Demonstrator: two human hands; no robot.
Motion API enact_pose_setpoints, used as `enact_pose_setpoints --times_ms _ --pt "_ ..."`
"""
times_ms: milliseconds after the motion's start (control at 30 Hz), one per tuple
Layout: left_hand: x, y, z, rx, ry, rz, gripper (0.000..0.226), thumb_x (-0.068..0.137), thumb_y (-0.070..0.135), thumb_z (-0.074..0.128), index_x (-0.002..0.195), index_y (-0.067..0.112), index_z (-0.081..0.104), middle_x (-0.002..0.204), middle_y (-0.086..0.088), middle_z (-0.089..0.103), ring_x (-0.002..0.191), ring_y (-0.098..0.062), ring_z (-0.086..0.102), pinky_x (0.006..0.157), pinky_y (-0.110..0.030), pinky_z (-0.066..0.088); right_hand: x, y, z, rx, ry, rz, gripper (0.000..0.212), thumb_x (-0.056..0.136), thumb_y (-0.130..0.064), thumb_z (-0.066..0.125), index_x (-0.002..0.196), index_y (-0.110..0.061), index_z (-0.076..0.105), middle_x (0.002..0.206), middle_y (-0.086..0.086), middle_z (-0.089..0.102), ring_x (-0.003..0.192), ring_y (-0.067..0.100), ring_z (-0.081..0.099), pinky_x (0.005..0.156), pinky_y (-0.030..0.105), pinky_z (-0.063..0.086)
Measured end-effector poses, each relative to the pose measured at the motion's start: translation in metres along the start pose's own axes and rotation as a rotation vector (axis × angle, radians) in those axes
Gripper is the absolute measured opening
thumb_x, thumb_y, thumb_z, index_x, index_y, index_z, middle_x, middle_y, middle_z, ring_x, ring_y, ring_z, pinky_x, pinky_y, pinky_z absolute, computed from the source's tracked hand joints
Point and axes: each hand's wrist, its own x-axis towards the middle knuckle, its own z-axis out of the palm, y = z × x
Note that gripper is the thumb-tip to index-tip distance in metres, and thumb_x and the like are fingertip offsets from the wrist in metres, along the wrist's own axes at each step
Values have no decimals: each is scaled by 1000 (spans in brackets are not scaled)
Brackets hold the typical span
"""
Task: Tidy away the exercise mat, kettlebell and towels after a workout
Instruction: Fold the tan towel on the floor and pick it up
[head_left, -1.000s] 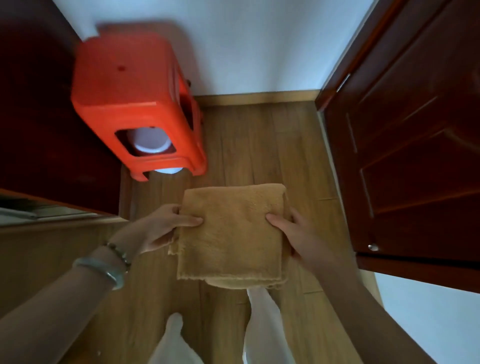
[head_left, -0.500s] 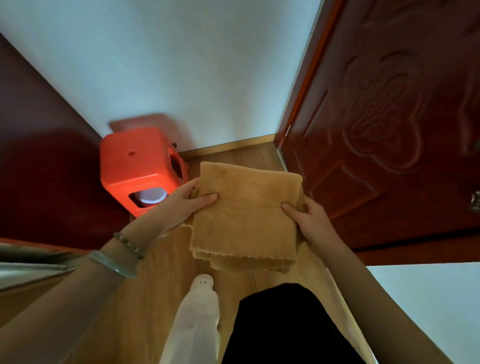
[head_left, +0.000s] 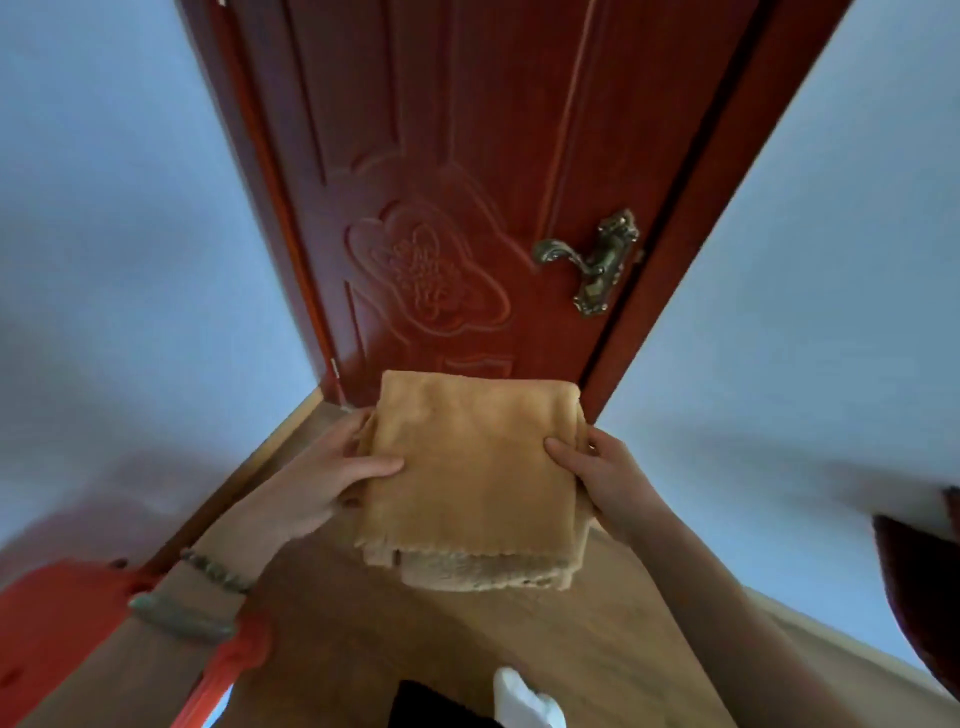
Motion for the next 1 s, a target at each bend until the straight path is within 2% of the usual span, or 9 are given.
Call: enact_pose_setpoints --times_ms 100,233,333,400,467,533,767,867,1000 --pt "16 12 48 72 -111 -14 83 35 38 92 111 31 61 104 2 71 98 -18 67 75 -34 52 -39 10 -47 82 165 -3 28 83 -21 69 108 -11 64 101 9 71 96 25 67 91 46 52" --pt "25 15 131 102 -279 -34 66 45 29 89 106 34 64 104 -4 71 99 -23 67 77 -37 51 -104 30 -112 181 369 -16 23 83 -19 68 104 -9 66 98 10 72 95 26 68 91 47 51" --pt "20 13 205 138 -432 -52 48 67 14 75 111 30 60 107 -6 68 100 -25 65 75 -35 50 -165 49 -157 261 536 -22 20 83 -15 68 101 -6 66 96 13 72 94 29 67 91 48 51" --pt "12 8 255 176 -536 -55 60 58 23 85 112 28 60 105 -8 70 100 -26 66 78 -37 51 -210 63 -185 311 629 -23 22 83 -15 67 103 -5 66 98 14 71 96 30 67 92 48 51" --pt "1 -2 305 238 -645 -65 87 34 36 94 114 28 60 105 -11 71 100 -30 66 86 -44 51 -257 78 -211 343 720 -27 23 84 -15 66 105 -6 65 100 13 71 96 27 67 91 44 51" --pt "-12 -14 354 290 -755 -80 93 32 36 94 117 26 59 107 -13 70 102 -32 65 89 -46 51 -304 93 -235 363 815 -33 22 85 -17 66 106 -8 65 99 10 72 96 25 67 91 41 52" --pt "-85 -60 513 411 -1023 -100 48 80 8 70 122 23 53 115 -17 64 105 -32 64 91 -46 52 -456 142 -295 428 1095 -35 18 86 -19 66 102 -11 66 97 7 73 92 22 68 87 38 54" --pt "-122 -78 573 461 -1118 -90 42 85 5 63 122 22 52 113 -13 63 101 -27 65 80 -36 56 -511 158 -314 487 1226 -39 16 85 -17 67 100 -12 67 94 7 73 90 22 68 82 35 54" --pt "-158 -101 640 528 -1246 -85 38 86 0 60 117 20 53 104 -7 64 82 -15 69 63 -25 56 -570 178 -330 564 1363 -33 9 84 -18 67 93 -16 65 92 6 71 88 21 67 77 33 54"
